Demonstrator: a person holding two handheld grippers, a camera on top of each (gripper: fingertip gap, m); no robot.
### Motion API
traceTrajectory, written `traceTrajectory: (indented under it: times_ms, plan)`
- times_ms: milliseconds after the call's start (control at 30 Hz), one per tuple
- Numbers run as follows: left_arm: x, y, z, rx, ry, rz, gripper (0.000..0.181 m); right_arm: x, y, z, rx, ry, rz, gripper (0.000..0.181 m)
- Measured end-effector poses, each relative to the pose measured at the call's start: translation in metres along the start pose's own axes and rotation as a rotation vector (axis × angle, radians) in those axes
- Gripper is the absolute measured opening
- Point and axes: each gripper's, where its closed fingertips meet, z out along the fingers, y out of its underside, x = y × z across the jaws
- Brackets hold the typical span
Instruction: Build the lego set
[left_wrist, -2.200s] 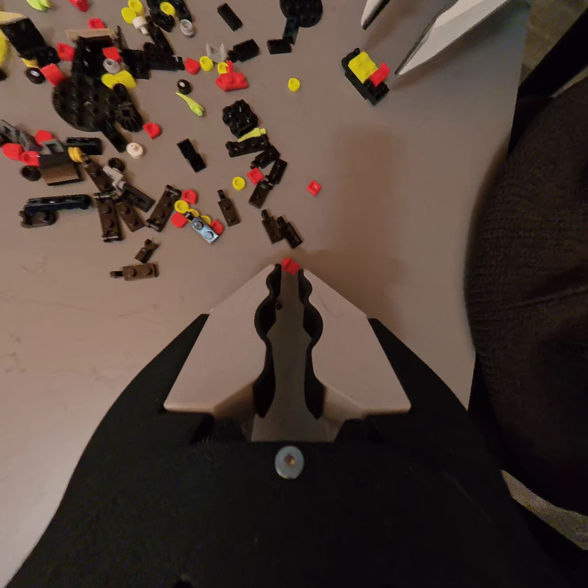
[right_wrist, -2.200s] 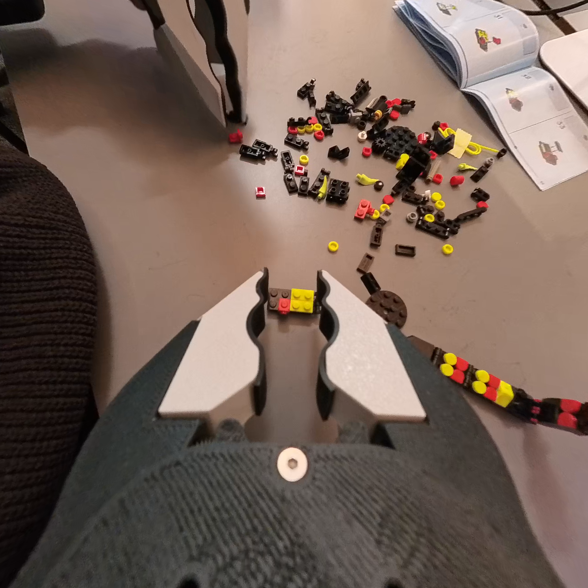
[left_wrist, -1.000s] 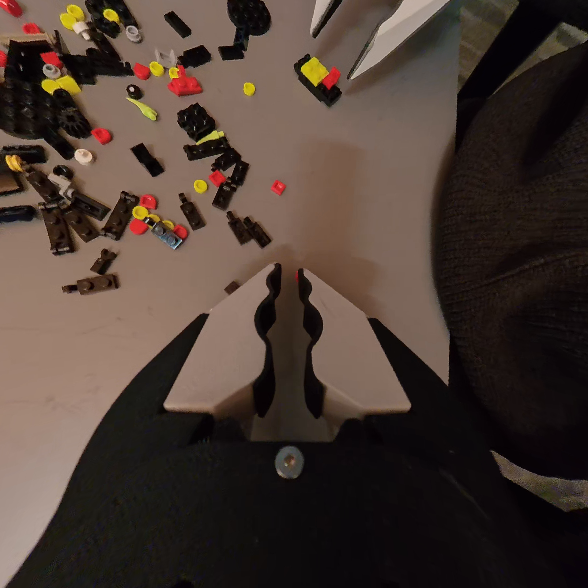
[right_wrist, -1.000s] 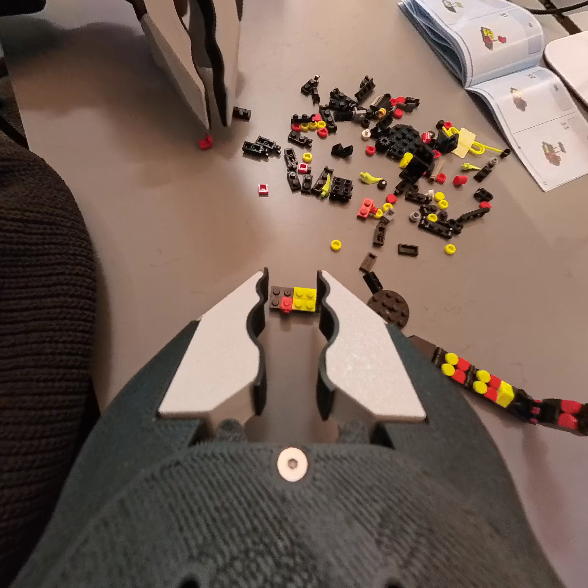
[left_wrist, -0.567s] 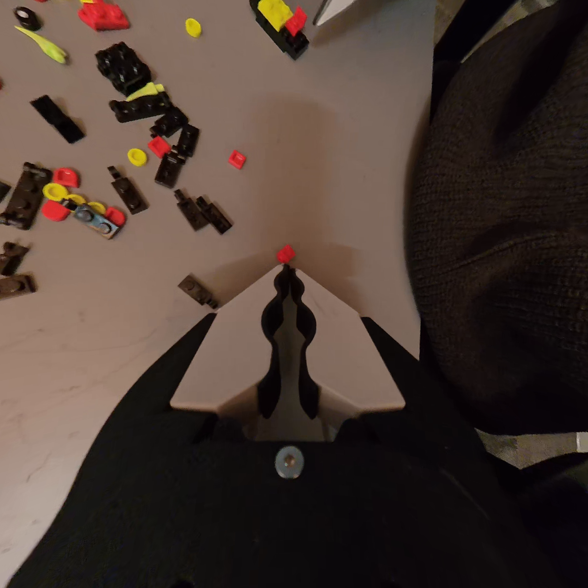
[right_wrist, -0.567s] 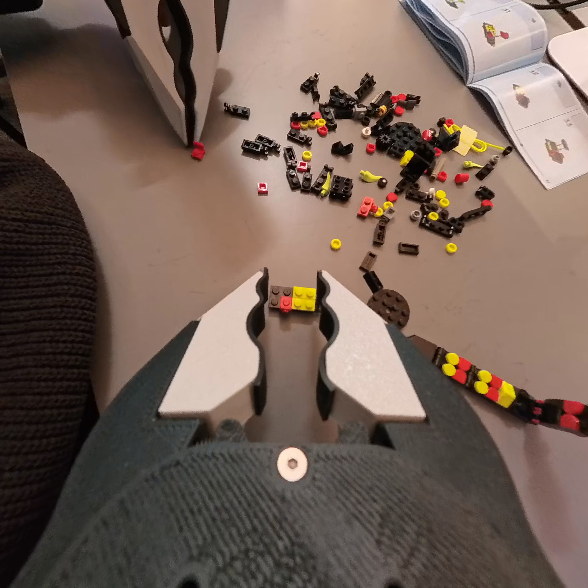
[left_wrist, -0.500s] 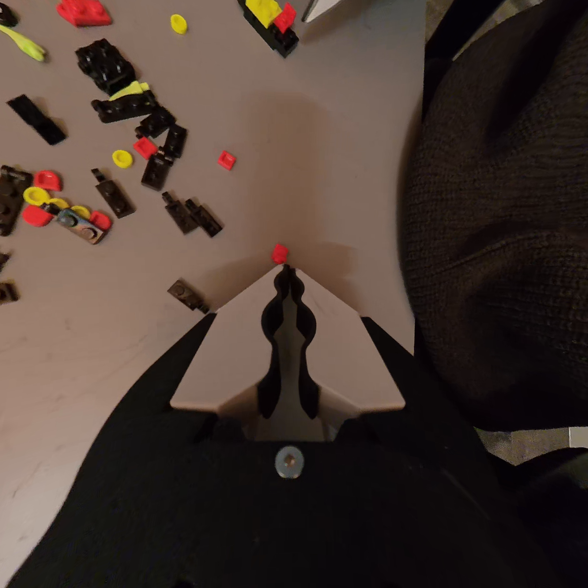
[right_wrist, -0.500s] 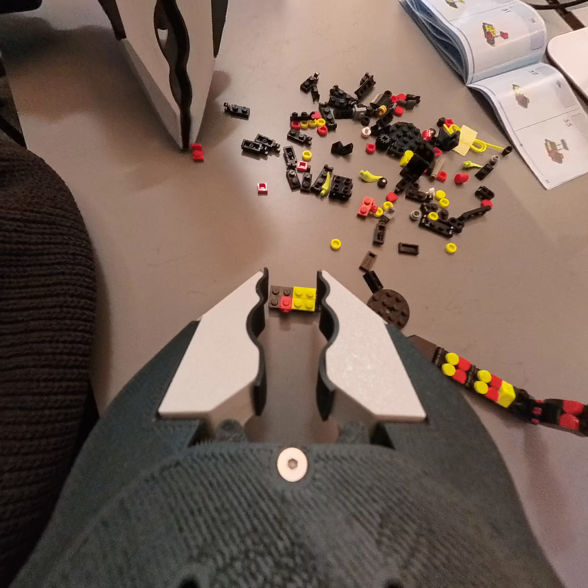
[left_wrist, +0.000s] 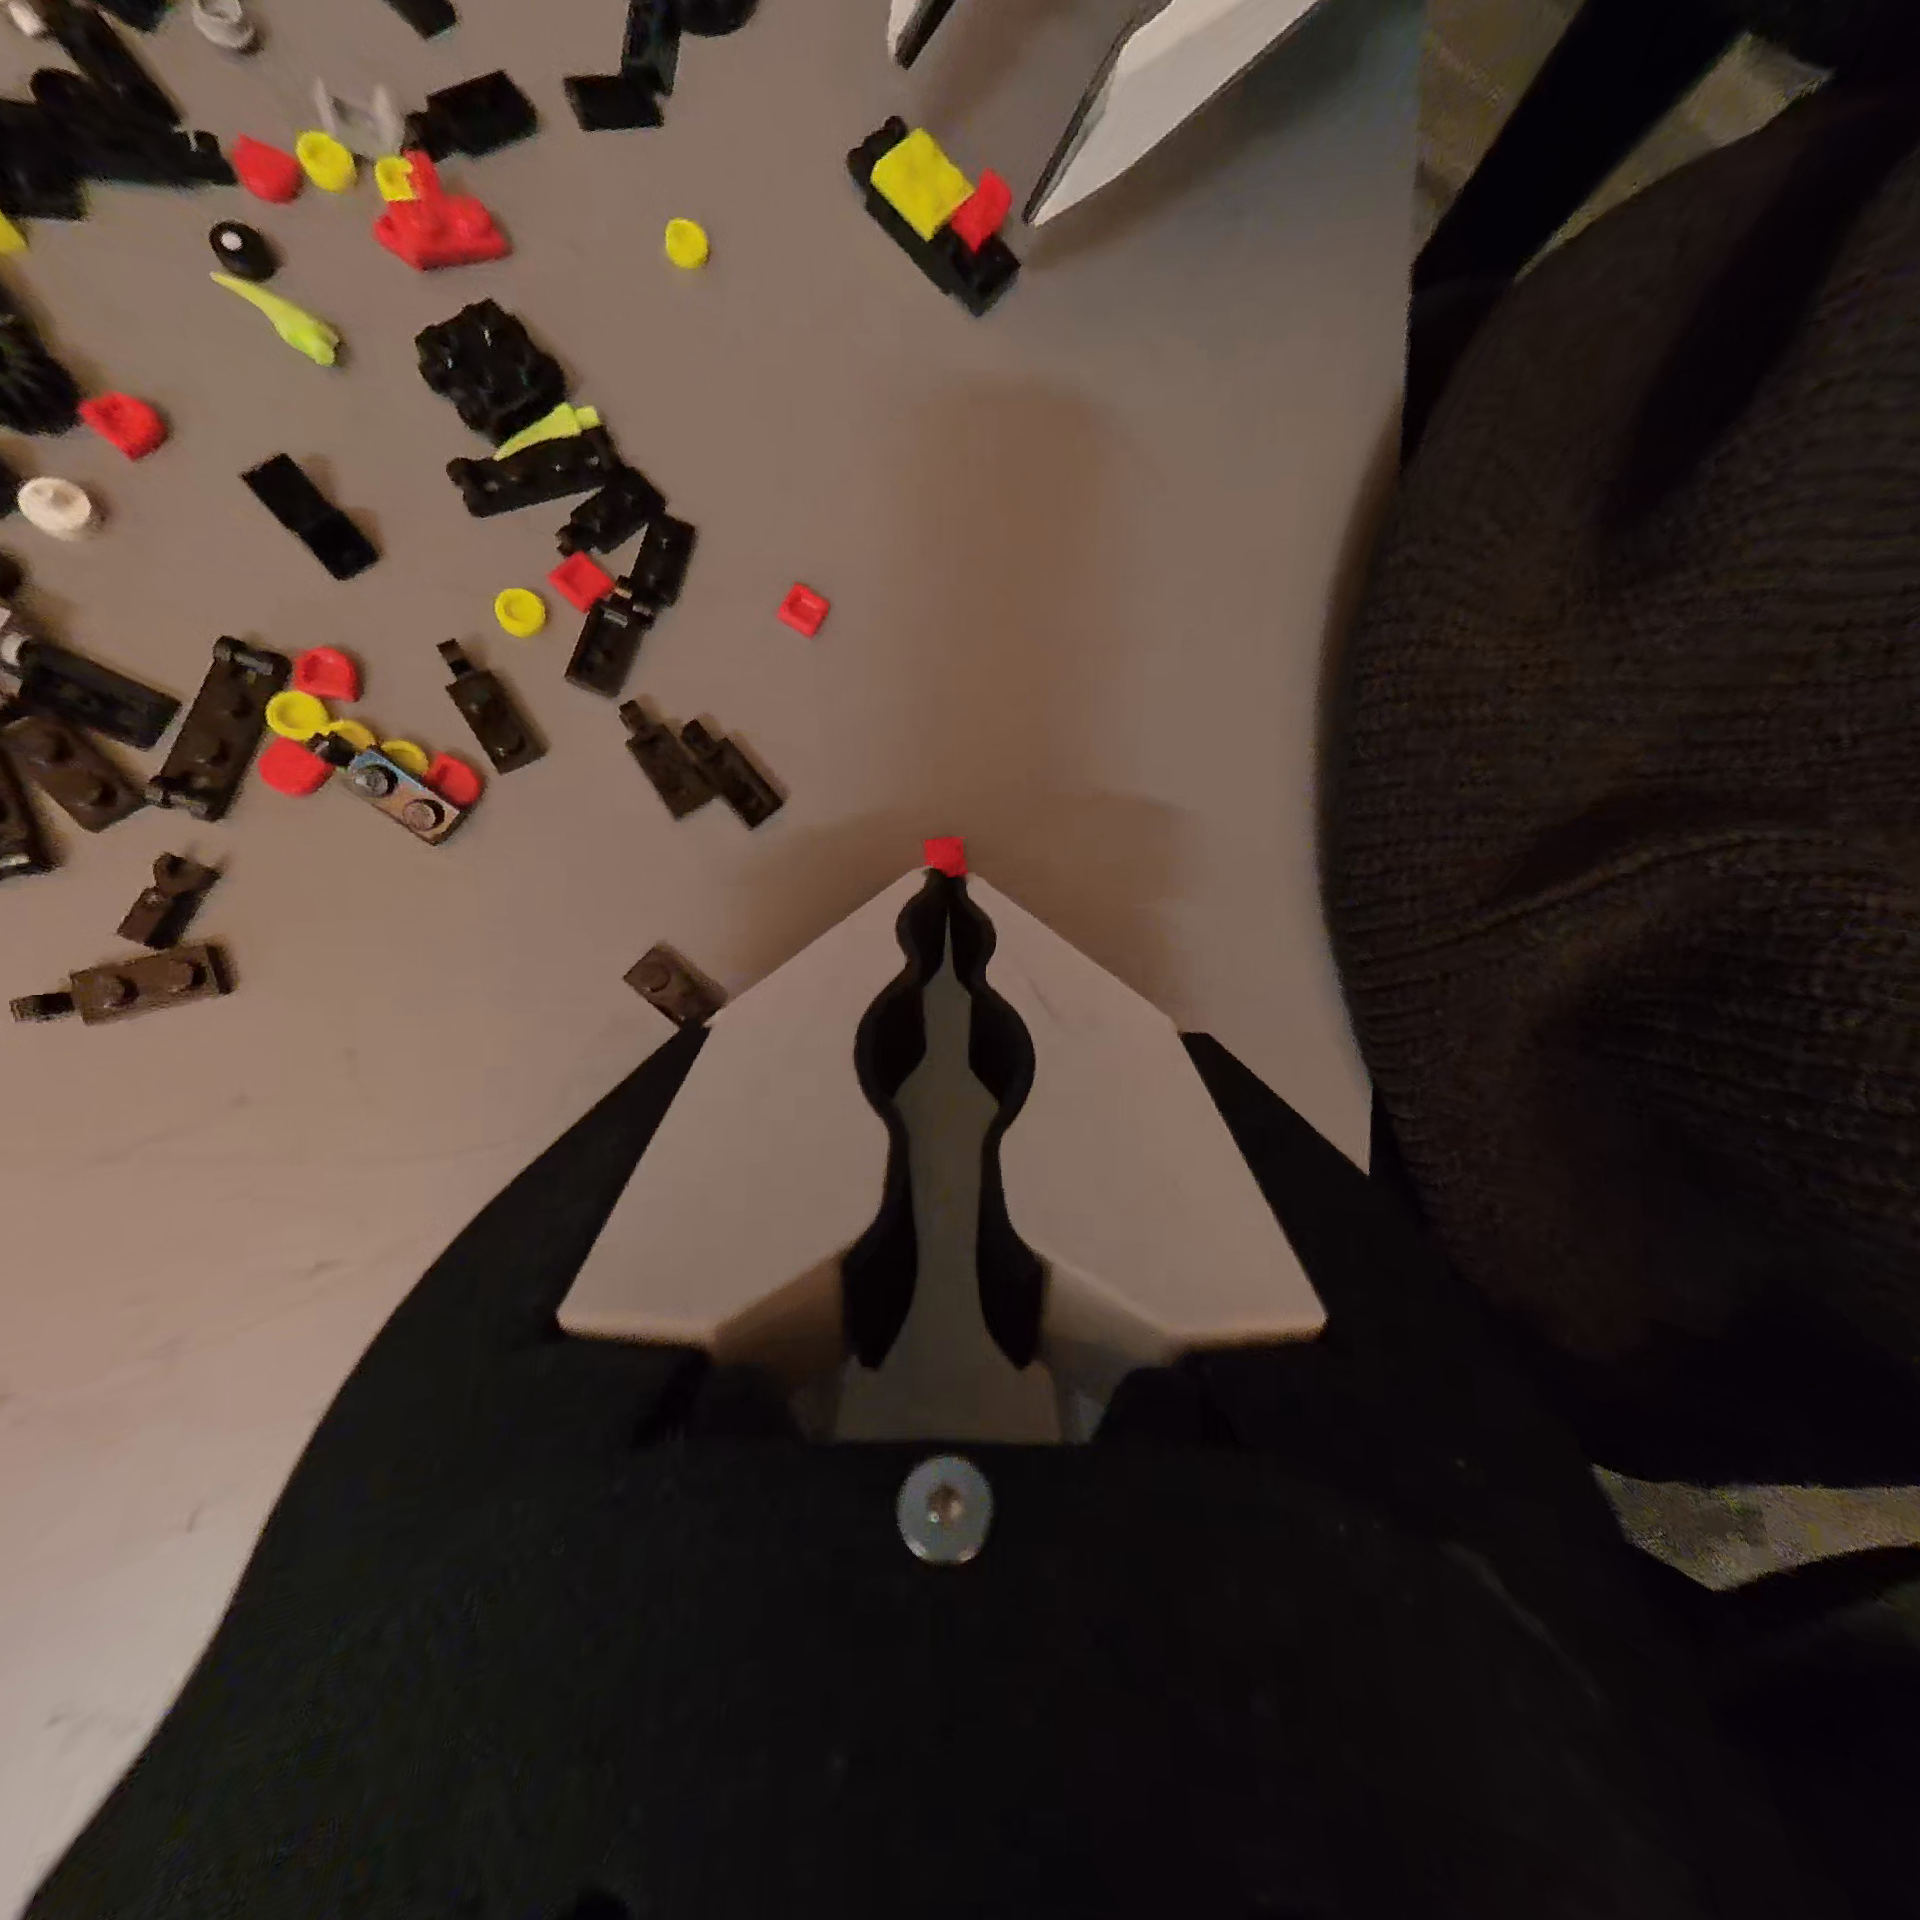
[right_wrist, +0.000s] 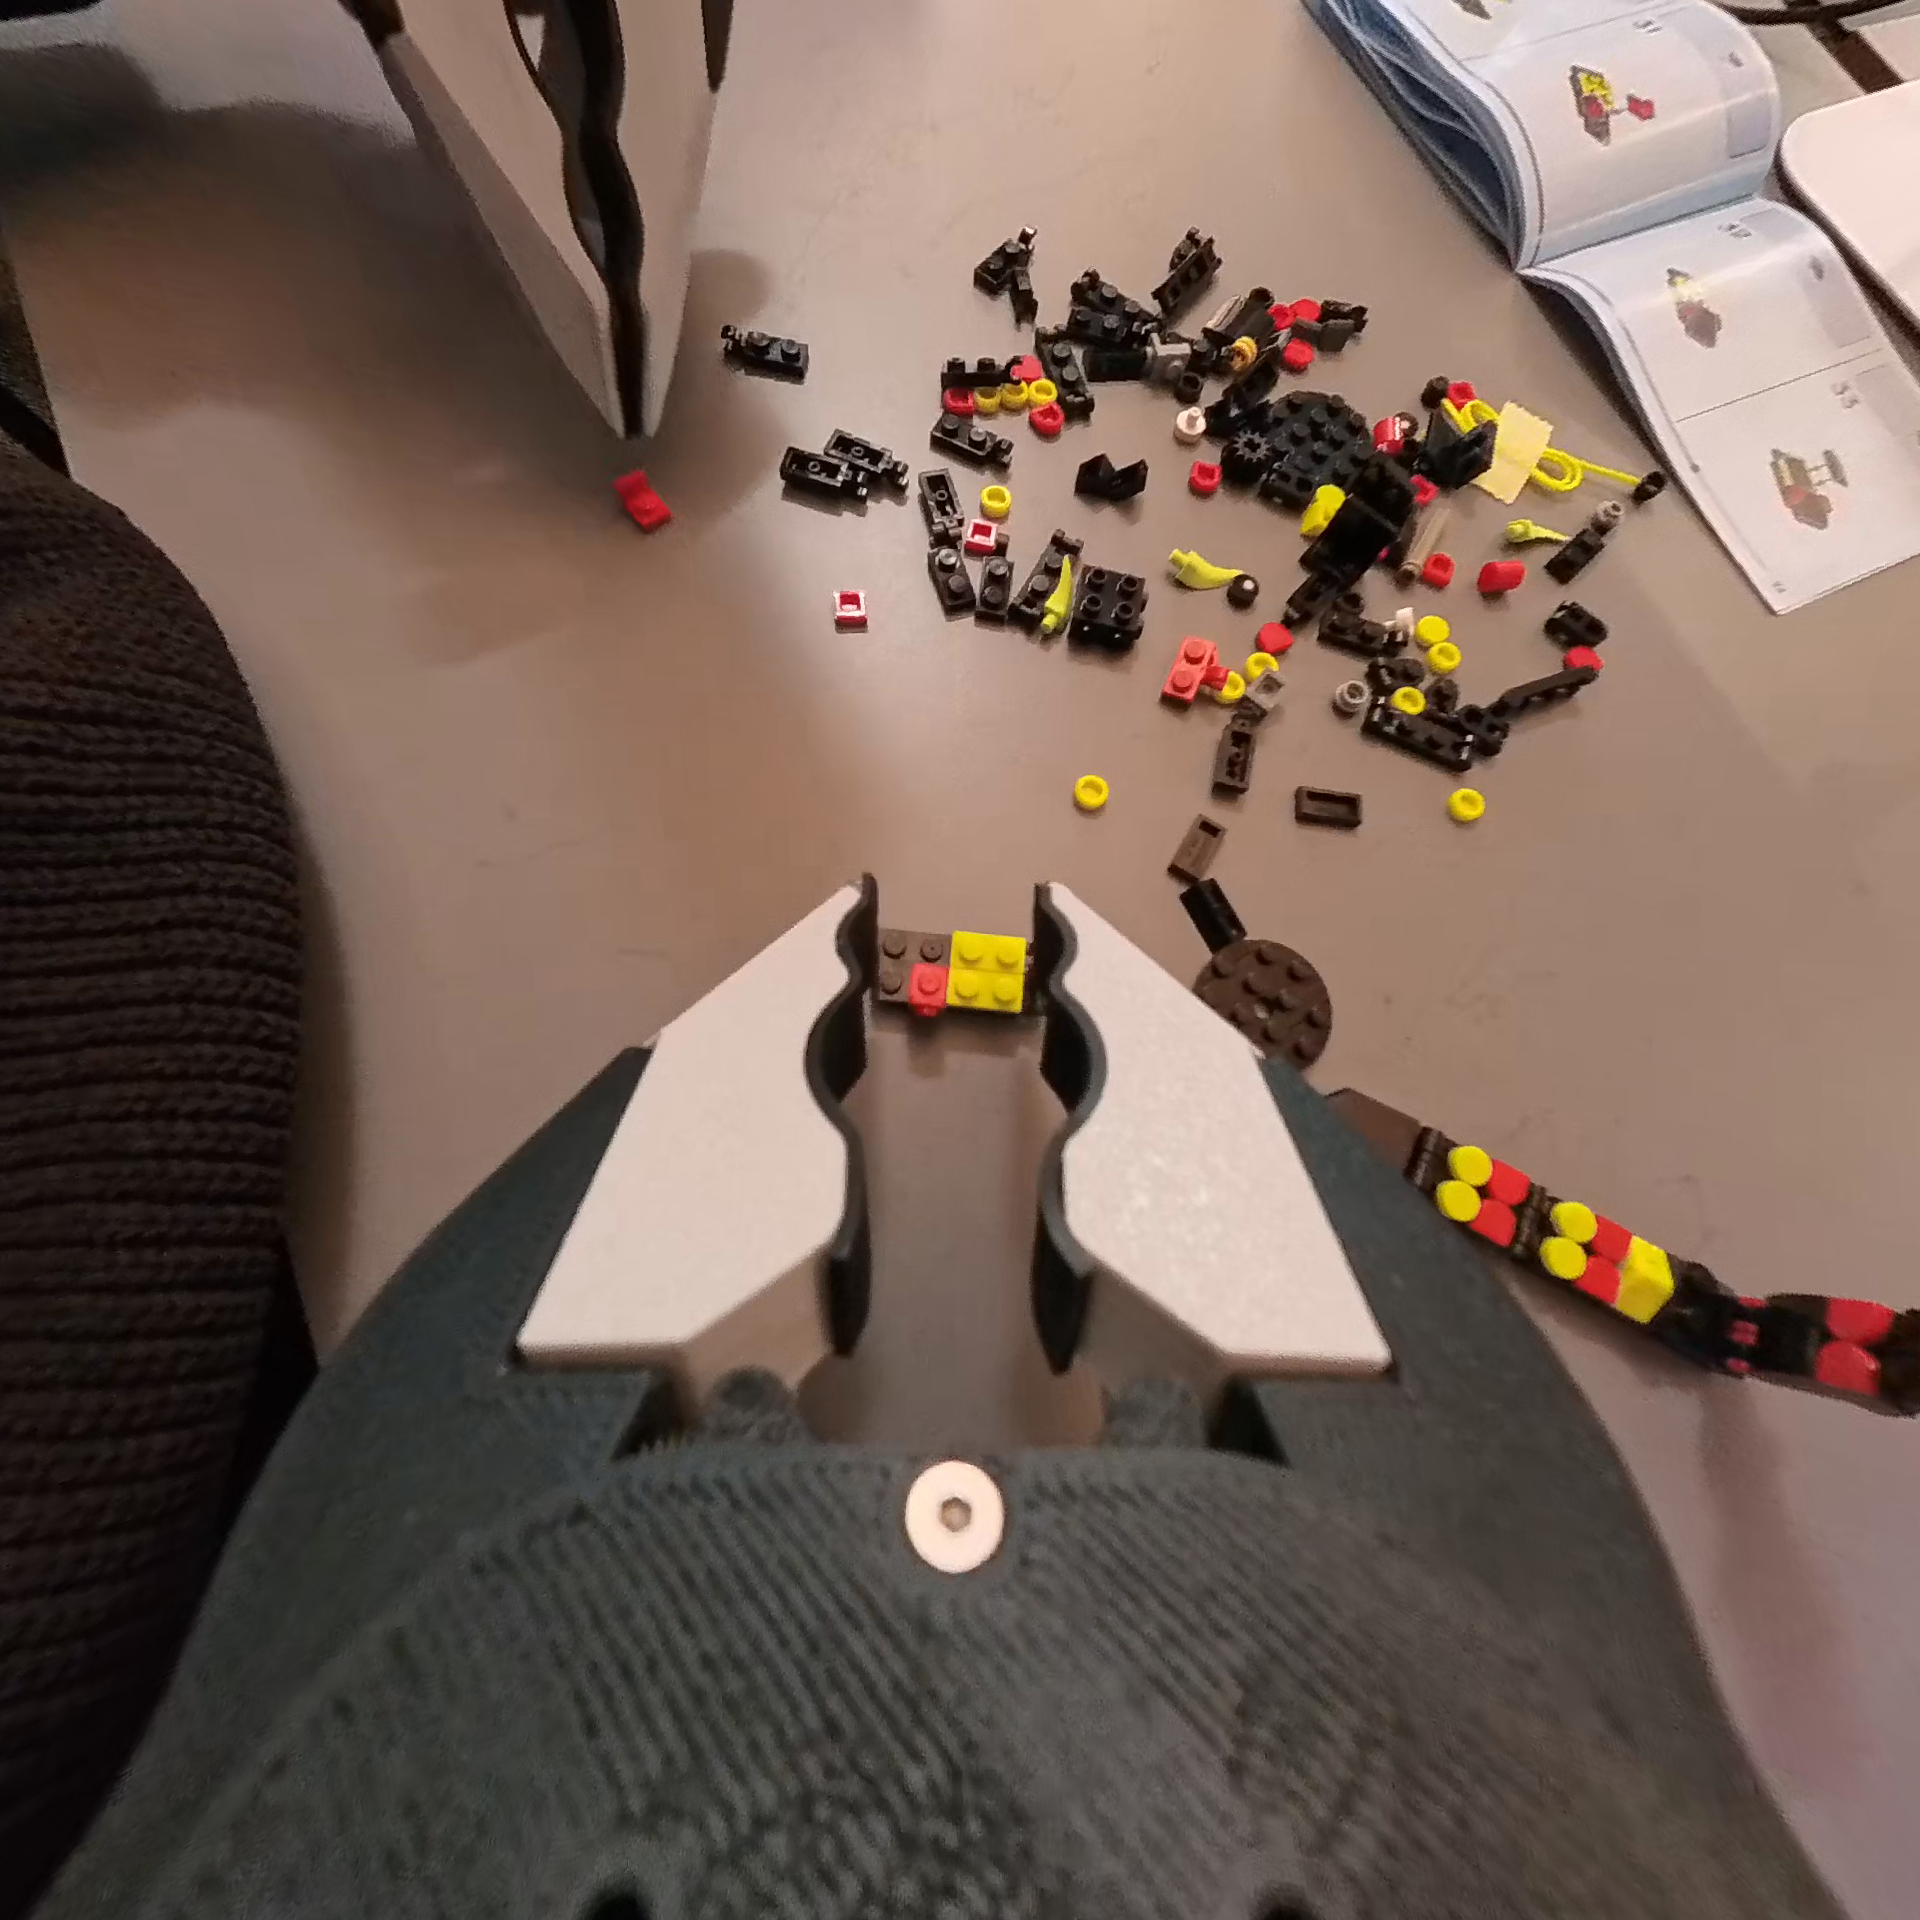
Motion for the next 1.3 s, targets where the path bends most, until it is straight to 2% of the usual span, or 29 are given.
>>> traceTrajectory:
  times_ms: [133, 200, 300, 400, 500, 533, 633, 667, 767, 900, 1133, 1300]
  plan:
    - [-0.003, 0.001, 0.006, -0.013, -0.088, 0.018, 0.008, 0.002, 0.0, 0.0, 0.002, 0.005, 0.006, 0.028]
    - [-0.011, -0.004, 0.0, 0.035, -0.17, 0.03, 0.014, 0.002, 0.001, 0.0, 0.0, 0.003, 0.009, 0.028]
    - [-0.01, -0.012, -0.013, 0.143, -0.179, 0.007, 0.021, 0.003, 0.0, 0.001, 0.001, 0.003, 0.011, 0.028]
    - [-0.007, -0.012, -0.014, 0.197, -0.173, 0.01, 0.019, 0.009, 0.001, 0.0, 0.005, 0.02, 0.038, 0.026]
    - [-0.013, -0.014, -0.007, 0.191, -0.228, 0.069, 0.013, 0.025, -0.001, -0.008, 0.045, 0.031, 0.122, 0.029]
    - [-0.016, -0.016, -0.005, 0.19, -0.242, 0.086, 0.013, 0.029, -0.002, -0.012, 0.064, 0.021, 0.15, 0.034]
    - [-0.018, -0.016, 0.004, 0.169, -0.238, 0.098, 0.014, 0.017, -0.005, -0.016, 0.084, -0.068, 0.11, 0.065]
    - [-0.015, -0.015, 0.006, 0.159, -0.215, 0.102, 0.021, 0.012, -0.001, -0.013, 0.049, -0.067, 0.063, 0.068]
    - [-0.011, -0.015, 0.008, 0.15, -0.211, 0.119, 0.022, -0.003, 0.01, -0.002, -0.06, -0.033, -0.094, 0.072]
    - [-0.012, -0.02, 0.004, 0.154, -0.293, 0.186, 0.02, -0.007, 0.017, 0.006, -0.125, 0.001, -0.148, 0.073]
    - [-0.021, -0.026, 0.0, 0.18, -0.419, 0.225, 0.017, 0.007, -0.002, -0.007, 0.001, 0.112, -0.09, 0.063]
    - [-0.024, -0.033, -0.002, 0.215, -0.438, 0.23, 0.009, 0.013, 0.003, -0.005, -0.014, 0.139, -0.103, 0.064]
